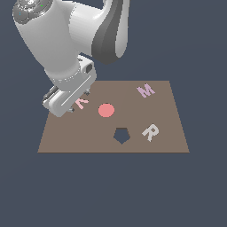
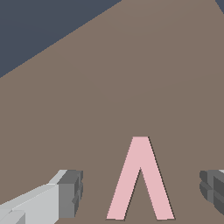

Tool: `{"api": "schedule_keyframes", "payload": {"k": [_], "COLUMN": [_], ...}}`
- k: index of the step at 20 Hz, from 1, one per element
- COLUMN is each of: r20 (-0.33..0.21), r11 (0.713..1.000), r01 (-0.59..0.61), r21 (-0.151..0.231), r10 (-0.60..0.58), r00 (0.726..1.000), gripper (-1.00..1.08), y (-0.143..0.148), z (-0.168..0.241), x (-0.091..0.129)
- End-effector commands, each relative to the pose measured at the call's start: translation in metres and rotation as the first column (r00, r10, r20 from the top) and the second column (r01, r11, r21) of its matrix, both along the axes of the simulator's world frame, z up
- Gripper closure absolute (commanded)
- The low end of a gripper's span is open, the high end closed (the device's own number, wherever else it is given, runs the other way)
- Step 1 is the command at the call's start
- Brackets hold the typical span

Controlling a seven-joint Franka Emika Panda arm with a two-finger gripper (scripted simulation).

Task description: Insert a designated object into the corresponding slot on a board.

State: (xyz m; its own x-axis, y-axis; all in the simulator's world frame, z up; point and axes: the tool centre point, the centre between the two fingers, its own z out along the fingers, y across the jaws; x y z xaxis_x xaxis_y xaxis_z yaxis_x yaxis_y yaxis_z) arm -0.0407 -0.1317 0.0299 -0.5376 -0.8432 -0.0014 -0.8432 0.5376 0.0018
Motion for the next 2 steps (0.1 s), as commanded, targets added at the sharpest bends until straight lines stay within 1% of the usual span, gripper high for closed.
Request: {"api": "schedule_keyframes", "payload": {"k": [1, 2], "r20": [0.0, 0.0], "r11": [1.0, 1.0], "r01": [0.0, 0.0], "r21": [0.0, 0.0], "r10": [0.0, 0.0], "r00": [1.0, 1.0], "gripper": [-0.92, -0.92], "y": [0.0, 0.0], "z": [0.0, 0.0], "x": [0.0001, 0.0001]}}
